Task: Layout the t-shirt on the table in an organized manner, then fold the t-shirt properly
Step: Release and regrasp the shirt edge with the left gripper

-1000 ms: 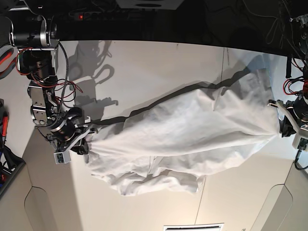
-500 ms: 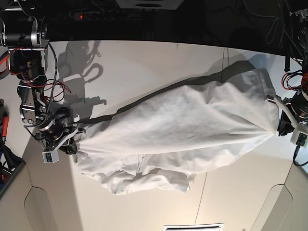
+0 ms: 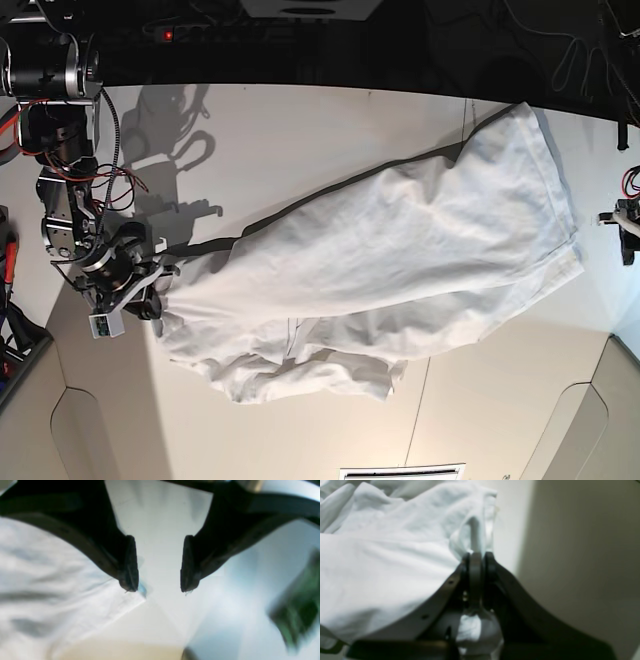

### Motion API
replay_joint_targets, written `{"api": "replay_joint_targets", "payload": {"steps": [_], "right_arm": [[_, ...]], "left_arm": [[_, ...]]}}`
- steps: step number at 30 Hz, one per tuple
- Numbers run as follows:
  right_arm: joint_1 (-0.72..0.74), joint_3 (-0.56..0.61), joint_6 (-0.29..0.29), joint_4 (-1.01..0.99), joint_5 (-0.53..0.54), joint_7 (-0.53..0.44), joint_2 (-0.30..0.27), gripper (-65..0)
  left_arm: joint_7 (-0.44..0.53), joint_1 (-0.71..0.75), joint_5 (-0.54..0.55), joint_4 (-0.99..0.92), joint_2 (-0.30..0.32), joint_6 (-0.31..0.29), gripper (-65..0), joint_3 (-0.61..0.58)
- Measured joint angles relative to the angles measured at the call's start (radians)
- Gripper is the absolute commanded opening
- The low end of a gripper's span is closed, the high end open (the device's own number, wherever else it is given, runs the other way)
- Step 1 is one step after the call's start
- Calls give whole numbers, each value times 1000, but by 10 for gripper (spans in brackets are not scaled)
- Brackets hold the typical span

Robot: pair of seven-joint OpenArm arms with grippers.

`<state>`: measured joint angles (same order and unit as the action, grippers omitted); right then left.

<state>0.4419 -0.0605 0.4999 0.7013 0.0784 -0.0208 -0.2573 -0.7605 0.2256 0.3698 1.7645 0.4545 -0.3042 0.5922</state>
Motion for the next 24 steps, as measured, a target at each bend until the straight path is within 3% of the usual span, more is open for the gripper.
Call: {"api": "replay_joint_targets", "payload": {"steps": [2, 7, 10, 19, 24], "right_arm": [[-2, 0, 2, 0, 5, -1, 0, -650], [-23, 0, 1, 0, 51, -1, 0, -650], [-23, 0, 2, 0, 56, -1, 0, -650], [-23, 0, 2, 1, 56, -2, 0, -650], [-23, 0, 2, 1, 56, -2, 0, -650]], "left_arm": [[1, -2, 111, -121, 0, -25, -341, 69], [-32, -20, 460, -452, -6, -212, -341, 206], [-67, -58, 608, -600, -5, -282, -341, 237], [-74, -212, 624, -816, -6, -307, -341, 164], [1, -276, 499, -845, -5, -310, -341, 50]]}}
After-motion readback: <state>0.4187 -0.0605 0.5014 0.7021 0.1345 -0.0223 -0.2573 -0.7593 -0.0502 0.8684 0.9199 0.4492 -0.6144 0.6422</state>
